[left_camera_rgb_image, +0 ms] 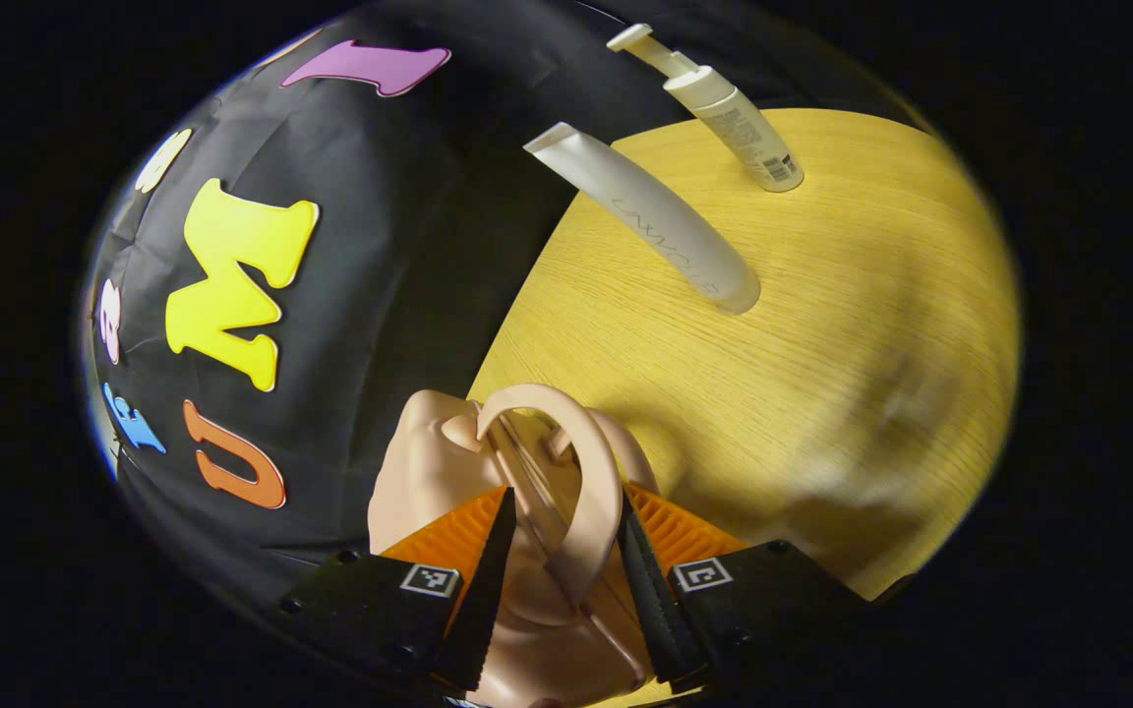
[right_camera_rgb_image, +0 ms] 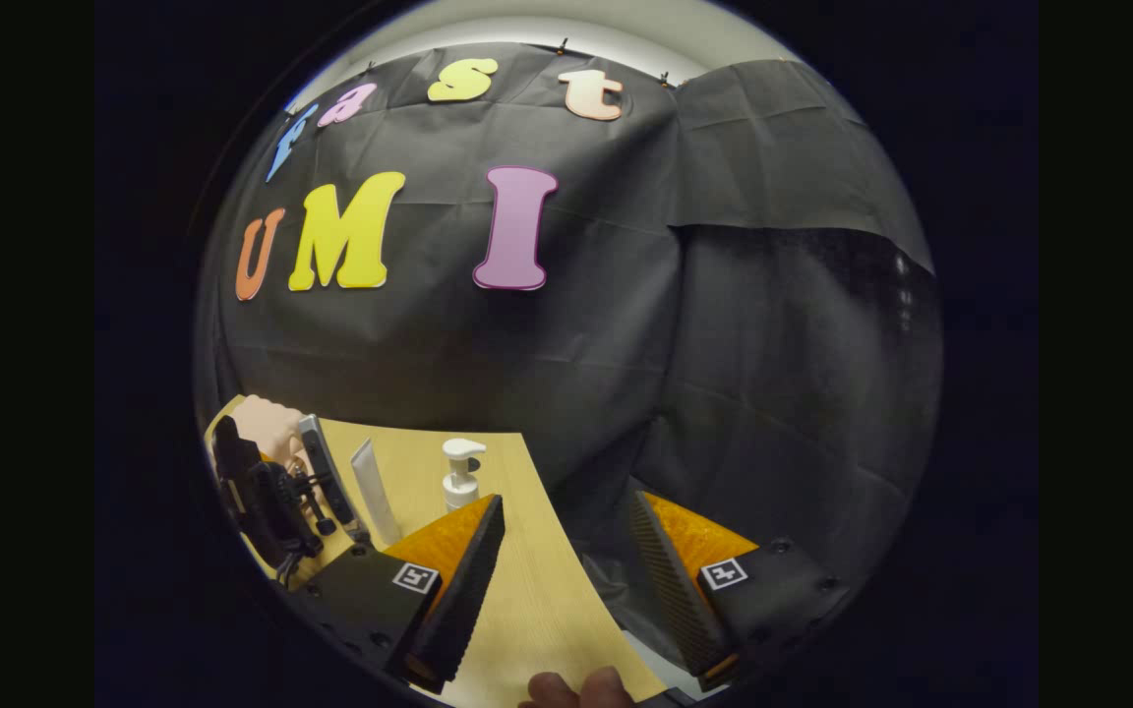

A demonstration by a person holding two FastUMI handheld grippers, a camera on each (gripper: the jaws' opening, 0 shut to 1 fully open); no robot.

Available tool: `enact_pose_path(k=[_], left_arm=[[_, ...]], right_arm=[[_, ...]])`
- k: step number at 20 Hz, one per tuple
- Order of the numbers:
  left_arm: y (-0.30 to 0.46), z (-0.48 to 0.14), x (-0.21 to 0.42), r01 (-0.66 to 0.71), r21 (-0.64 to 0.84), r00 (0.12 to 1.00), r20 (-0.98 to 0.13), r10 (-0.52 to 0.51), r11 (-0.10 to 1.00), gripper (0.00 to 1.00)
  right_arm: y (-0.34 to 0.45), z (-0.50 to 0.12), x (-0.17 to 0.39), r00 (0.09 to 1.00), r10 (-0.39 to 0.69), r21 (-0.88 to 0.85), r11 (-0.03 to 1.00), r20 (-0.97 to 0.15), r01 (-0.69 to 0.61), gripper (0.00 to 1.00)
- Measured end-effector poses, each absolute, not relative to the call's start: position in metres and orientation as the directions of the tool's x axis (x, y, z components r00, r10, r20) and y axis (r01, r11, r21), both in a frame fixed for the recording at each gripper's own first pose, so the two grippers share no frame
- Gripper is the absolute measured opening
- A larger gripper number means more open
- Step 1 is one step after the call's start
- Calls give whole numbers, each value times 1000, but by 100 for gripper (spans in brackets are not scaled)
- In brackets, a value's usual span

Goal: First open the suitcase, pack the skin care products into it, and then close the suitcase.

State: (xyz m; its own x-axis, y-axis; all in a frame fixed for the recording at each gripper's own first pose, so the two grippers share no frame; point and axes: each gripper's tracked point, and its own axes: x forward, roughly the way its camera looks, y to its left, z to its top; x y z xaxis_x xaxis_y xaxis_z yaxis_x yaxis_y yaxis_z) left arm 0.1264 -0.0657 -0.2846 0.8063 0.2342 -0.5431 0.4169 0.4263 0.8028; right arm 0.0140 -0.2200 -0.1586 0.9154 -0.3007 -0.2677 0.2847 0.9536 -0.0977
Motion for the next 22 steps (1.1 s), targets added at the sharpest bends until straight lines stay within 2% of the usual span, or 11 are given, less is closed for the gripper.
enact_pose_path(k=[2, 3, 6, 7, 9, 11, 18, 22], left_arm=[[-63, -288, 129, 422, 815, 799, -541, 264, 397, 57], [-63, -289, 130, 424, 822, 798, -537, 274, 380, 49], [-66, -292, 128, 433, 825, 794, -540, 279, 363, 39], [-67, -289, 127, 434, 827, 800, -536, 269, 357, 23], [-68, -282, 127, 421, 830, 808, -527, 263, 367, 16], [-66, -269, 125, 396, 821, 816, -520, 252, 410, 11], [-53, -190, 120, 249, 742, 893, -425, 150, 623, 6], [-17, -118, 117, 100, 652, 953, -280, 116, 752, 5]], right_arm=[[-219, -156, 12, 920, -294, -95, 956, -260, 279, 78], [-217, -155, 11, 921, -290, -93, 957, -259, 275, 78], [-218, -154, 7, 922, -289, -88, 957, -257, 276, 76], [-218, -152, 6, 922, -291, -89, 957, -256, 277, 78], [-219, -149, 3, 923, -296, -93, 955, -247, 281, 78], [-219, -146, 0, 923, -299, -98, 954, -243, 283, 78], [-194, -119, 6, 939, -274, -114, 960, -208, 255, 78], [-157, -100, 16, 958, -221, -125, 972, -184, 200, 78]])
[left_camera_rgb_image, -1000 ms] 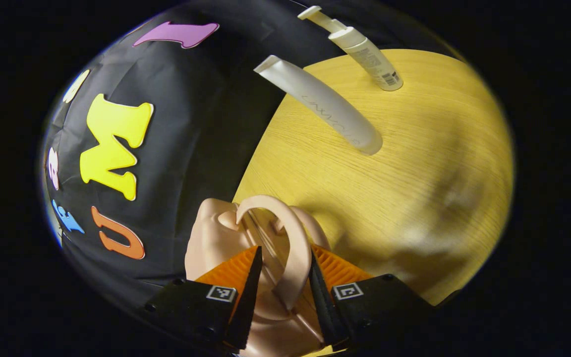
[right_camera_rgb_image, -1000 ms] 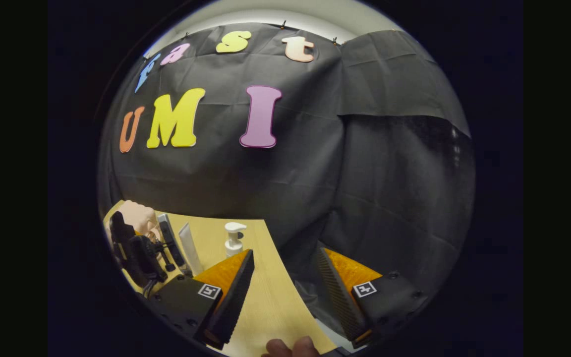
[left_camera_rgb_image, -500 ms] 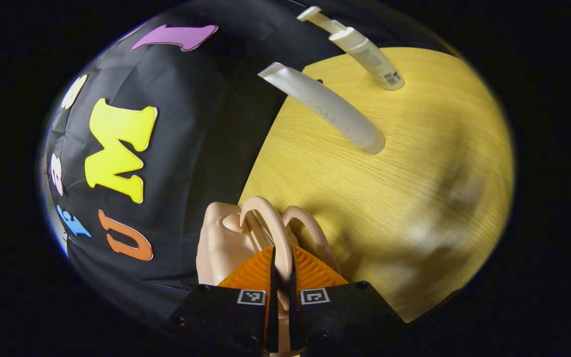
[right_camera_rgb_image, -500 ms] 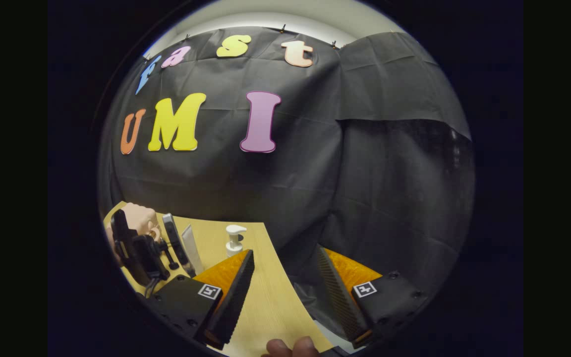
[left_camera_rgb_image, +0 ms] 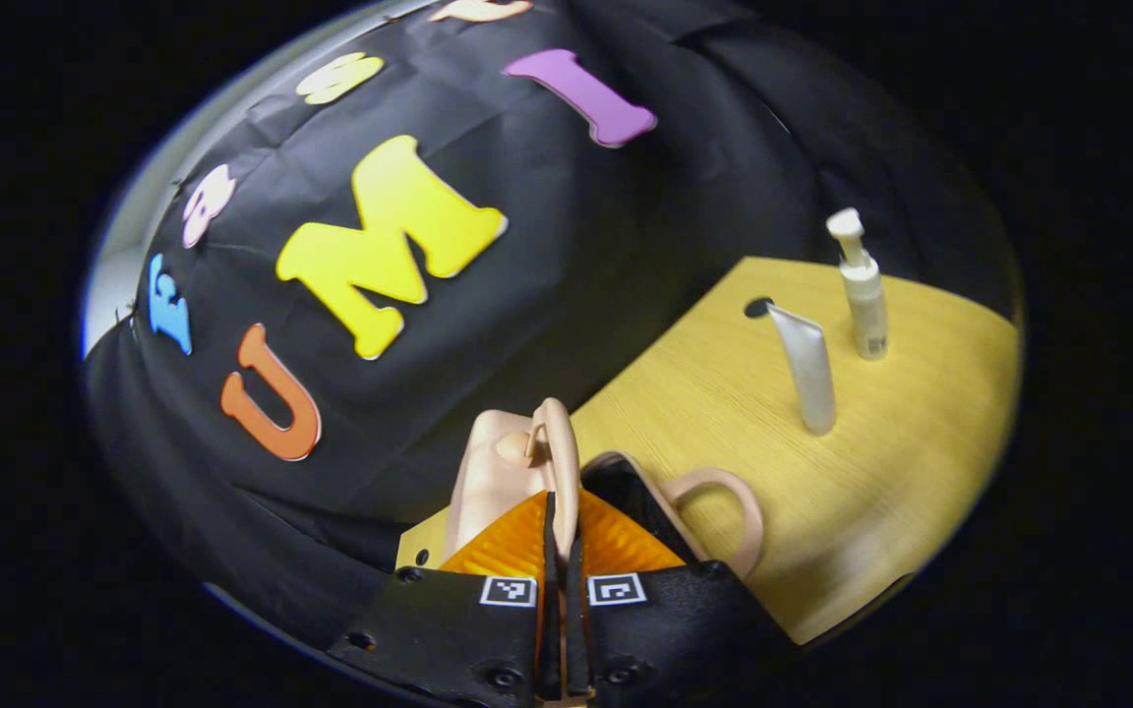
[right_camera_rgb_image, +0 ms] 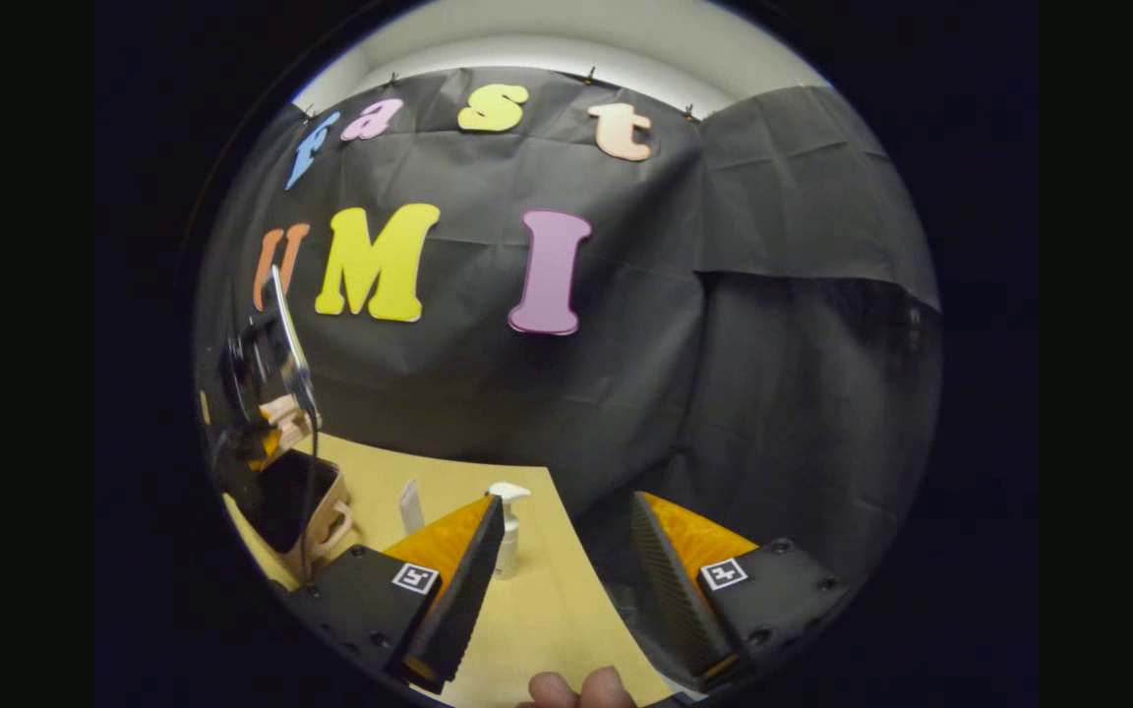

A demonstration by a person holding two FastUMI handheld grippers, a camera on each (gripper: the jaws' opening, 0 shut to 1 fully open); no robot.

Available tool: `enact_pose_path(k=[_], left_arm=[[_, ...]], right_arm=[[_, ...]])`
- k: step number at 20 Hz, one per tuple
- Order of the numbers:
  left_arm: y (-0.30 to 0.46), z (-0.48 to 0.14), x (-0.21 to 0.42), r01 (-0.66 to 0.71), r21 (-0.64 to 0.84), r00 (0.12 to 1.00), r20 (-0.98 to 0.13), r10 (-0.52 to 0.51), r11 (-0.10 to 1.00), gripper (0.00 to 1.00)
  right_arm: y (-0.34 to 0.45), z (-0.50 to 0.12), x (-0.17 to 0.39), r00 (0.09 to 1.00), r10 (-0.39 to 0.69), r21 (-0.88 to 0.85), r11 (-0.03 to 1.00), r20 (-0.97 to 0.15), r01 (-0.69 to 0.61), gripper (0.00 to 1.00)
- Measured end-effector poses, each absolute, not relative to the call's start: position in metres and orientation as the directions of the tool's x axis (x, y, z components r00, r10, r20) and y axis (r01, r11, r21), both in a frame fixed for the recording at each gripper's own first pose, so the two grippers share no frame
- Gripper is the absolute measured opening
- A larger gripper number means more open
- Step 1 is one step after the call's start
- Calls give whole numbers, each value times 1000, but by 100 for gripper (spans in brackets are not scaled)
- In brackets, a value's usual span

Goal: First open the suitcase, pack the skin care products into it, and then close the suitcase.

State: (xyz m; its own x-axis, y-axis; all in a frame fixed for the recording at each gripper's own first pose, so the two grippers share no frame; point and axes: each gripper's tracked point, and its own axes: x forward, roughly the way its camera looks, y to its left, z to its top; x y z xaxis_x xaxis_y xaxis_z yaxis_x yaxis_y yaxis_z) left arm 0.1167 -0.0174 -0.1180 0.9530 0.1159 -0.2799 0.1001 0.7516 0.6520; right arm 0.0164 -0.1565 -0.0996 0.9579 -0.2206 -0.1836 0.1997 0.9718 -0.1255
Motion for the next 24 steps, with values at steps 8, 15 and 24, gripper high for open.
enact_pose_path(k=[8, 15, 24], left_arm=[[152, -47, 108, -136, 315, 971, -147, 189, 939, 5], [308, -92, 103, -284, 159, 934, -177, 311, 945, 5], [417, -255, 153, -422, -241, 840, -467, 277, 874, 7]], right_arm=[[-77, -67, 36, 980, -111, -143, 986, -163, 88, 78], [-12, -58, 26, 984, -57, -246, 969, -169, 13, 78], [73, -83, 14, 965, 37, -301, 946, -258, -117, 78]])
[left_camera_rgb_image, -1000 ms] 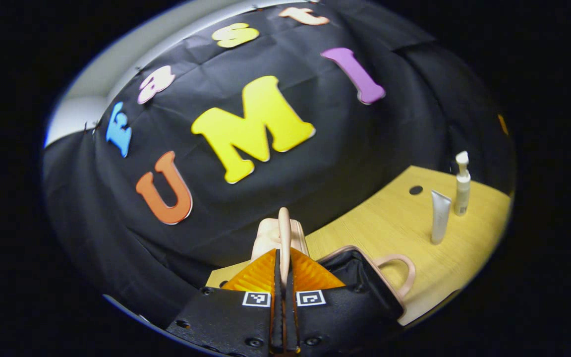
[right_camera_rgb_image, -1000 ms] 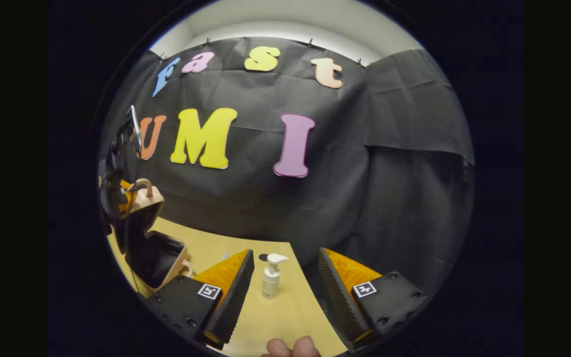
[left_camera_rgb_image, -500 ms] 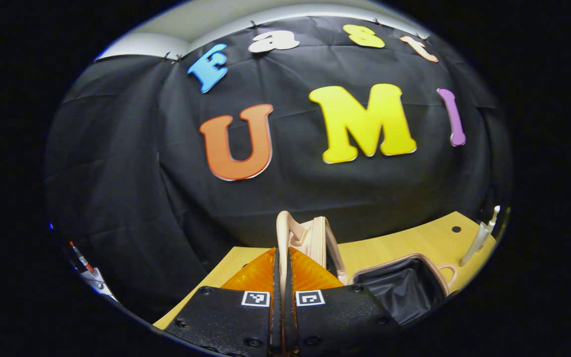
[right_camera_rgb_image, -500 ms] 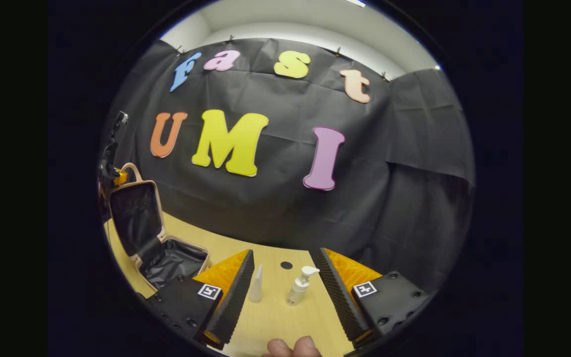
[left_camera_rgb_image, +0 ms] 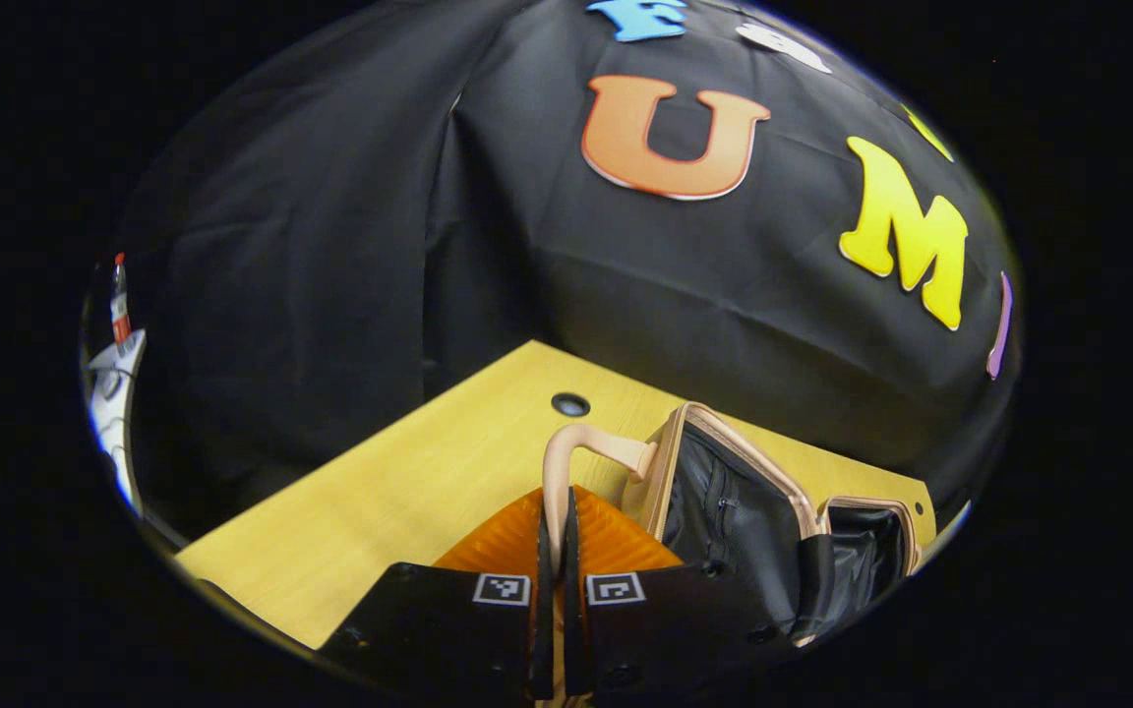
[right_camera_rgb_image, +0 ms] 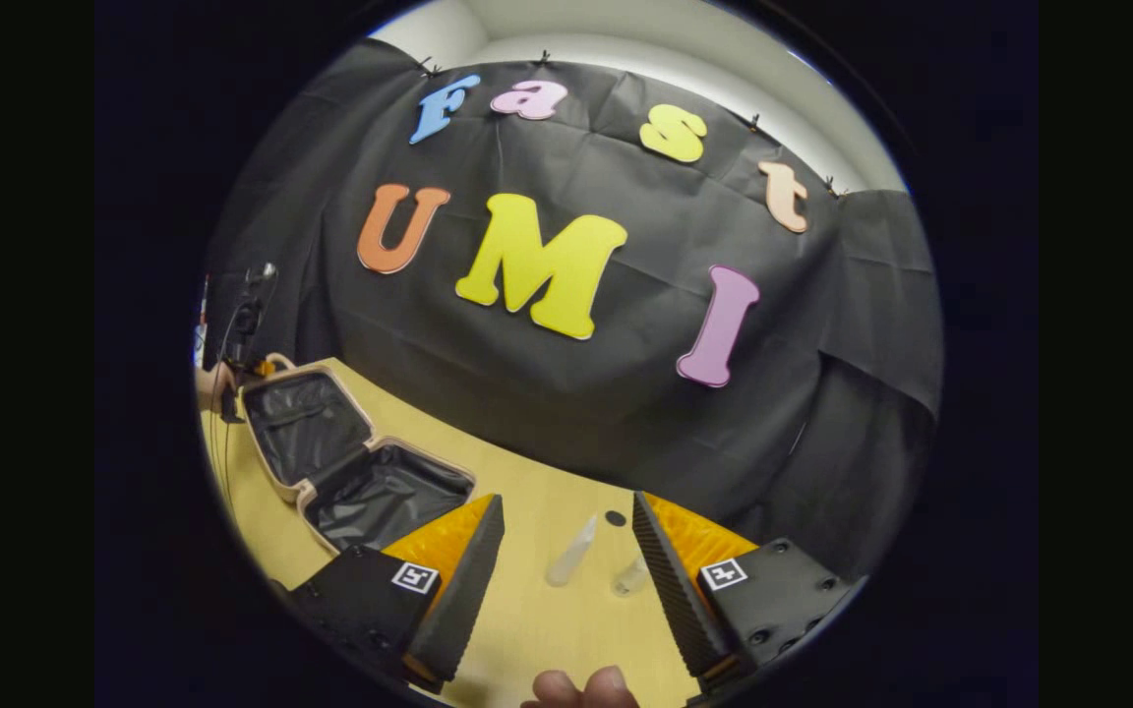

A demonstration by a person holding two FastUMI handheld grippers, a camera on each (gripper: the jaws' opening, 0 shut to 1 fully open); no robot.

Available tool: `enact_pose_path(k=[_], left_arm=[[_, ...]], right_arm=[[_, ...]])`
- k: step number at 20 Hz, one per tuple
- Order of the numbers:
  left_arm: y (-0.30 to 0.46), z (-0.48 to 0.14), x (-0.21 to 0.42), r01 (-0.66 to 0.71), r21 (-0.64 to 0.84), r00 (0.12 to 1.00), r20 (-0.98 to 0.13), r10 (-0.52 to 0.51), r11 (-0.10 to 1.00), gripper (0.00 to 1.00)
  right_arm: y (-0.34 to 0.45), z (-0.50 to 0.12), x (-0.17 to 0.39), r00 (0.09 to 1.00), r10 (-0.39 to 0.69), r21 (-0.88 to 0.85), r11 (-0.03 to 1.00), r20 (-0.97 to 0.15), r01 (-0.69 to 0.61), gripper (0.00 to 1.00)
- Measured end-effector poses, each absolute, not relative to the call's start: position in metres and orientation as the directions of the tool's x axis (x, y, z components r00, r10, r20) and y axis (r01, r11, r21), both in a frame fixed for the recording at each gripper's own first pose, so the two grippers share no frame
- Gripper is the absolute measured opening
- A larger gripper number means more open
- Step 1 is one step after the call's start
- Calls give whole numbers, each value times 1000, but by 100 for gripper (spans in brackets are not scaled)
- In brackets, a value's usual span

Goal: First open the suitcase, pack the skin care products into it, and then close the suitcase.

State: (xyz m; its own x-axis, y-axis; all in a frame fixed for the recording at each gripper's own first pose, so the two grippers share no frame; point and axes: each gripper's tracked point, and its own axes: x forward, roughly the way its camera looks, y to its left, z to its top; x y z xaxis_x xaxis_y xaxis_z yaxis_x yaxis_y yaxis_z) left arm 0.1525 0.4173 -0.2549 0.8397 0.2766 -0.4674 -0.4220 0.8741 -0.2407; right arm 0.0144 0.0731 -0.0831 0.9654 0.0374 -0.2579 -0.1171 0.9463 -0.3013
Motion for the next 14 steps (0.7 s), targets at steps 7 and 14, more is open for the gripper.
enact_pose_path(k=[7, 14], left_arm=[[413, -303, 157, -433, -248, 781, -584, 222, 867, 19], [392, -215, 134, -441, -165, 823, -467, 324, 882, 90]], right_arm=[[102, -91, 17, 952, 91, -268, 948, -291, -172, 78], [75, -93, 21, 958, 79, -218, 965, -276, -143, 78]])
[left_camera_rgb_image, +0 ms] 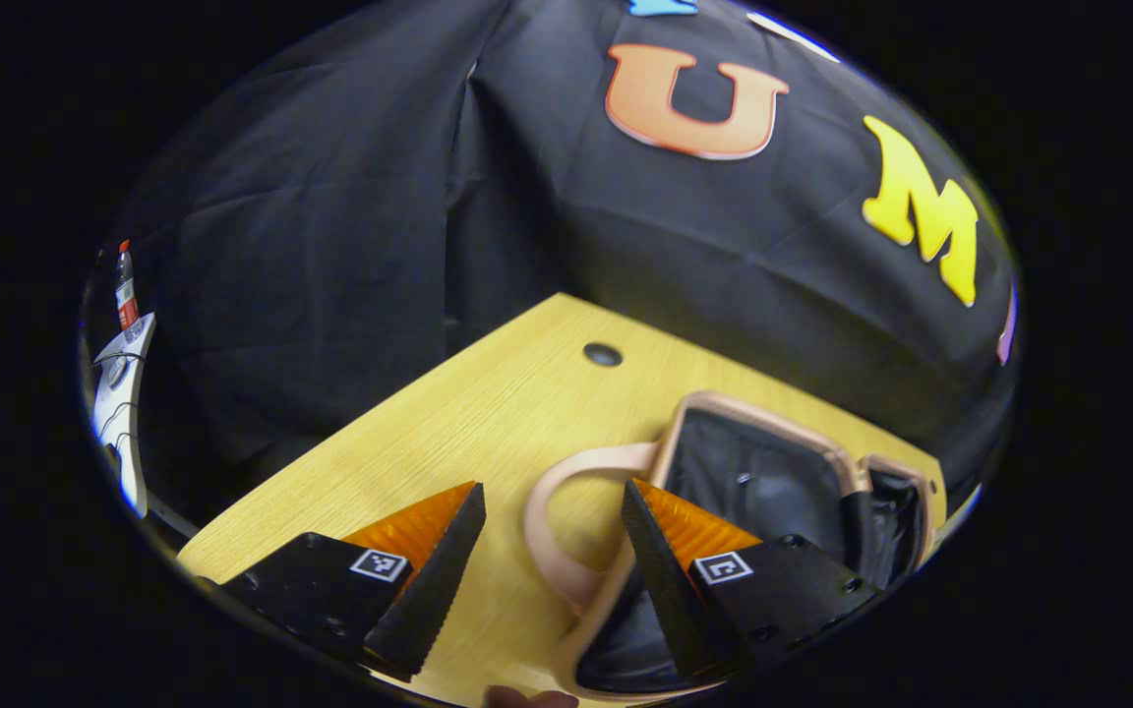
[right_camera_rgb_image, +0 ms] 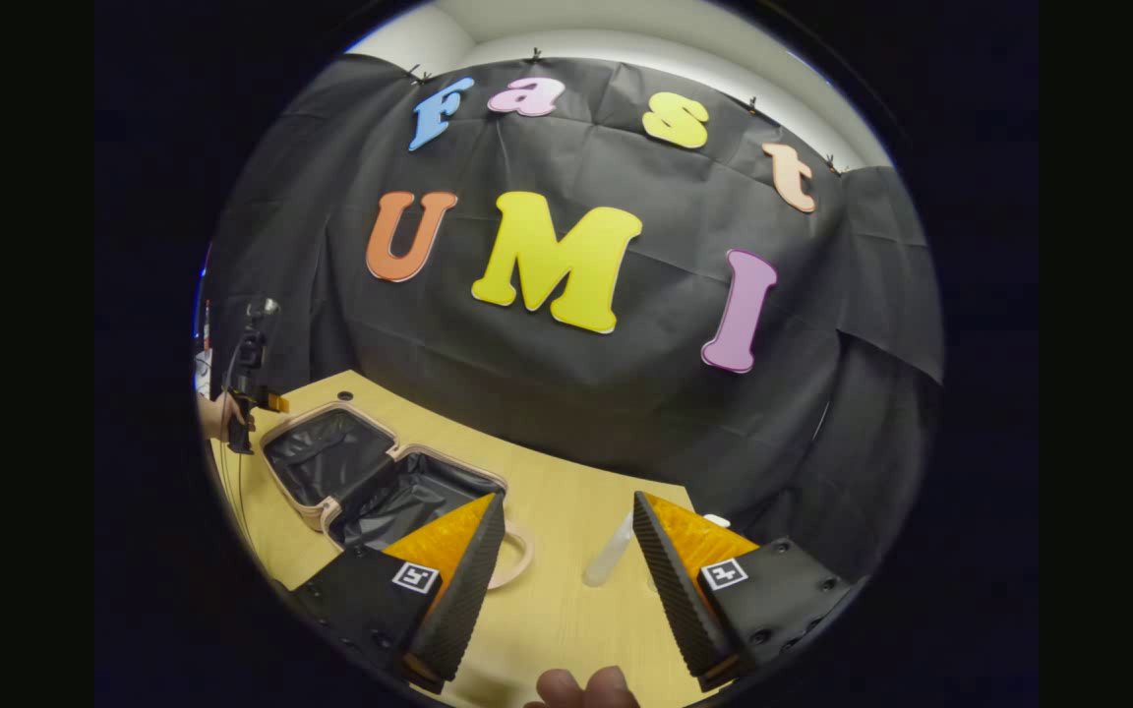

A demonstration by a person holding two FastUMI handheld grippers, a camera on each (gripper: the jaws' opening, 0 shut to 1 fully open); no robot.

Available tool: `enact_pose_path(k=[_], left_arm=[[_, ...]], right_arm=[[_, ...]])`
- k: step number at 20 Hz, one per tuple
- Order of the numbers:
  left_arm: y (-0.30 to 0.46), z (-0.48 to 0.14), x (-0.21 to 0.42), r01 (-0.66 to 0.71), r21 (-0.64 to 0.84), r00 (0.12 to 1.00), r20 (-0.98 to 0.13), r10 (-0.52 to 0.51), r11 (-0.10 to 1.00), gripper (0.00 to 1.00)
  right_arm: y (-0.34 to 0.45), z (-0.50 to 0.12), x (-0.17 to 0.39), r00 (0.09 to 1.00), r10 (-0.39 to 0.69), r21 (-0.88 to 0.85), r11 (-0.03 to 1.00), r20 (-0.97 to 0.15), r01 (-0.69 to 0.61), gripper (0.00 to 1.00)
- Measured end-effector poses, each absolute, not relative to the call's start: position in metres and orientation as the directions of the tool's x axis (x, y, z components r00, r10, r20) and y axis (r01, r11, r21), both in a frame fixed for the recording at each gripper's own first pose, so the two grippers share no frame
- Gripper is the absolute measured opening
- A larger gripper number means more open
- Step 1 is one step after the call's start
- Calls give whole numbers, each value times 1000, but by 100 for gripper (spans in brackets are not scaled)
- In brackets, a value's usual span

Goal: First open the suitcase, pack the skin care products into it, and then close the suitcase.

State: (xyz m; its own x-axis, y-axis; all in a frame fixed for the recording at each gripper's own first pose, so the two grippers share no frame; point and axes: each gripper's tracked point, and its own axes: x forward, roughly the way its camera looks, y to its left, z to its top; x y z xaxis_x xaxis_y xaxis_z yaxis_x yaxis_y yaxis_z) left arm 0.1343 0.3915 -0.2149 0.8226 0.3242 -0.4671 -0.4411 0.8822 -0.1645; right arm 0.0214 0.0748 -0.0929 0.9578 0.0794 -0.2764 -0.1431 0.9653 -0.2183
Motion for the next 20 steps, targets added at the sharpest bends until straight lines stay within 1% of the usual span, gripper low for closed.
enact_pose_path(k=[1, 2, 5, 7, 9, 10, 11, 13, 14, 17, 20], left_arm=[[377, -189, 127, -435, -146, 838, -427, 341, 888, 95], [354, -169, 118, -413, -133, 858, -388, 336, 901, 97], [284, -119, 104, -354, -59, 904, -278, 325, 933, 98], [226, -94, 96, -311, -54, 926, -242, 290, 949, 98], [169, -83, 94, -261, -47, 945, -214, 246, 964, 98], [141, -80, 91, -240, -36, 952, -205, 228, 970, 98], [117, -75, 88, -217, -25, 958, -195, 208, 976, 98], [72, -72, 81, -163, -6, 970, -182, 159, 987, 98], [50, -73, 83, -133, 5, 974, -183, 131, 991, 98], [-20, -85, 85, -10, -12, 976, -219, 7, 1000, 98], [-78, -106, 86, 94, 7, 959, -269, -88, 996, 98]], right_arm=[[65, -94, 22, 960, 73, -210, 969, -271, -133, 78], [54, -95, 24, 962, 67, -197, 973, -264, -122, 78], [17, -96, 26, 969, 33, -160, 984, -244, -73, 78], [-10, -95, 27, 972, 9, -142, 989, -233, -43, 78], [-35, -97, 26, 974, -12, -123, 992, -228, -17, 78], [-47, -97, 25, 974, -21, -116, 993, -227, -5, 78], [-59, -98, 24, 974, -30, -110, 994, -225, 5, 76], [-78, -102, 23, 972, -40, -99, 995, -230, 18, 76], [-88, -104, 22, 971, -48, -96, 995, -234, 26, 78], [-116, -113, 20, 966, -62, -82, 996, -252, 43, 78], [-146, -121, 21, 959, -87, -76, 995, -269, 68, 78]])
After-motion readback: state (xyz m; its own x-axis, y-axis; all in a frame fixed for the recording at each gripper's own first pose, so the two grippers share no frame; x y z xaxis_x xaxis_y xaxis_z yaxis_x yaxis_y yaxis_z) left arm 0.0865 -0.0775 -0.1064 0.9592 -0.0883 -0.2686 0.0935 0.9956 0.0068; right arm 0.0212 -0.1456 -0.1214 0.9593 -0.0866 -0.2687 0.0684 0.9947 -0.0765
